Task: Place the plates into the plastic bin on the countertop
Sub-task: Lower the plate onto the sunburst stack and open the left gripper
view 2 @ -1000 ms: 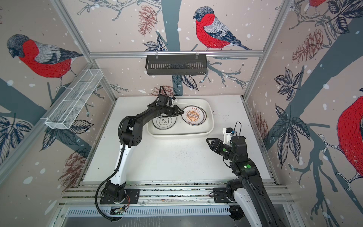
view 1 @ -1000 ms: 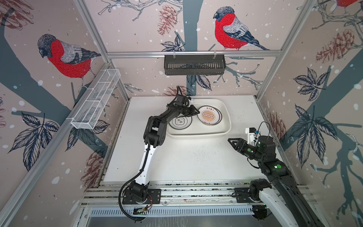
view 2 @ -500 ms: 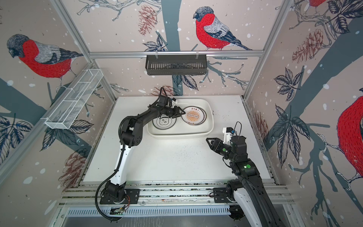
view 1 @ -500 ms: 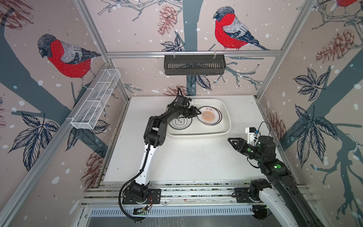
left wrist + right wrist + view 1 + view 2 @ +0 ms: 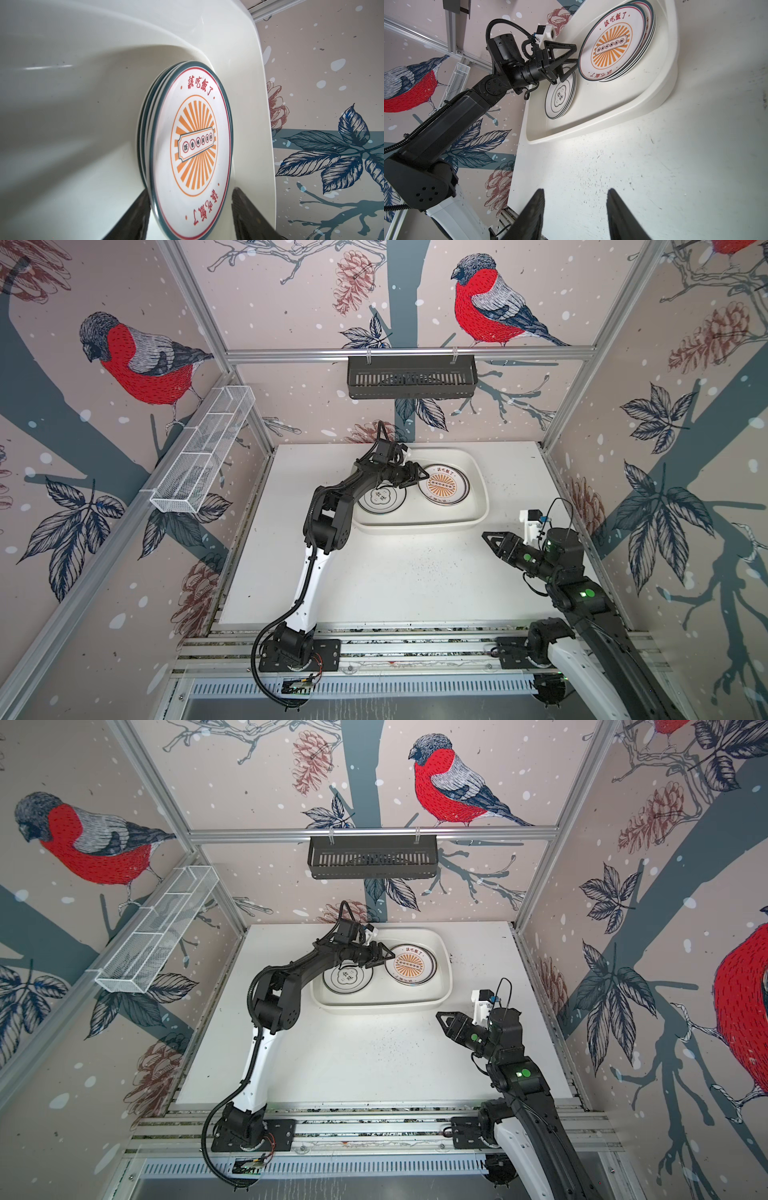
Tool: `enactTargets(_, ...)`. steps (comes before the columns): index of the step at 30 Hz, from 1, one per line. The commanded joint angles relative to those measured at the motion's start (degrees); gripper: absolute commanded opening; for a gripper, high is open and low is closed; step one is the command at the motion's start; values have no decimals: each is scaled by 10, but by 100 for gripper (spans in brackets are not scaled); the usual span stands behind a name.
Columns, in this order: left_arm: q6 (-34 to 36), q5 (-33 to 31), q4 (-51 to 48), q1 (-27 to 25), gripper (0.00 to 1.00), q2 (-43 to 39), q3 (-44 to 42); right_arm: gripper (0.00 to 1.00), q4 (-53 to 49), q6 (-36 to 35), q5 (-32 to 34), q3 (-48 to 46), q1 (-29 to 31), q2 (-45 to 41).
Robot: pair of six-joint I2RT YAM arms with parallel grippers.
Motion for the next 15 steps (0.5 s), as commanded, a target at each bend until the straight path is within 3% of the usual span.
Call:
enactTargets(1, 8, 1, 9, -5, 62, -5, 2, 50, 12, -1, -1, 1, -1, -1)
enactTargets(15, 19, -13, 0, -9, 65, -2, 4, 50, 8, 0, -1, -1, -1, -7)
